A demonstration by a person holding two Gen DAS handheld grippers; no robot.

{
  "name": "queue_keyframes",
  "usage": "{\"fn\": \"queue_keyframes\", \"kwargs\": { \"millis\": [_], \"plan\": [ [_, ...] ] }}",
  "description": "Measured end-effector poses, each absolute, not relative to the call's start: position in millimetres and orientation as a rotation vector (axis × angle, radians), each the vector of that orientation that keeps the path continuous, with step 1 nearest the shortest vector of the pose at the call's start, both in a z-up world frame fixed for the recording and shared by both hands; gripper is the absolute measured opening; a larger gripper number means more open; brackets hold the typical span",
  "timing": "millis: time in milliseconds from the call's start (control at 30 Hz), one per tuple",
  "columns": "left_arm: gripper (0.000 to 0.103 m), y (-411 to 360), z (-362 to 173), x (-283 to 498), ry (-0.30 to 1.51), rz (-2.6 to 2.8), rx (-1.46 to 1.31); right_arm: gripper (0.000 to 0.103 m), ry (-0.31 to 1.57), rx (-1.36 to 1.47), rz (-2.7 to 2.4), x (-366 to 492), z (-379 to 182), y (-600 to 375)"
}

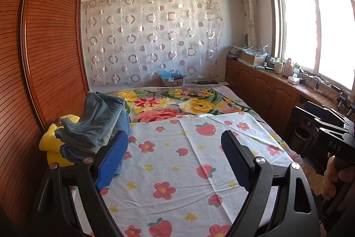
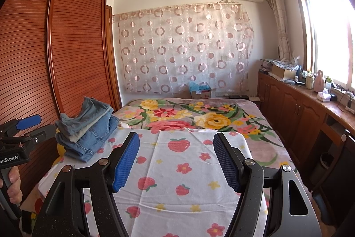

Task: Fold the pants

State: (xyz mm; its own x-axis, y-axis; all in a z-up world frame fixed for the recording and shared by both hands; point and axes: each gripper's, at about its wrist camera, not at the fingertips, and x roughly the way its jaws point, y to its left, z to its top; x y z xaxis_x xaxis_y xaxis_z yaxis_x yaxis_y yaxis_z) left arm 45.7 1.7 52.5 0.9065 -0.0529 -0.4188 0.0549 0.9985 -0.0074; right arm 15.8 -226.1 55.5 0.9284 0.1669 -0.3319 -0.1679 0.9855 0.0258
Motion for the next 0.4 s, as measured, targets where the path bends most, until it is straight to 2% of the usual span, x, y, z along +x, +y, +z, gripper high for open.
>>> {"fn": "queue_keyframes", "kwargs": {
  "millis": [400],
  "plan": [
    [0.087,0.5,52.8,45.5,0.432,-0.055,0.004,0.071,0.34,-0.003,0.172,15.4,54.8,-225.1]
  ]
}}
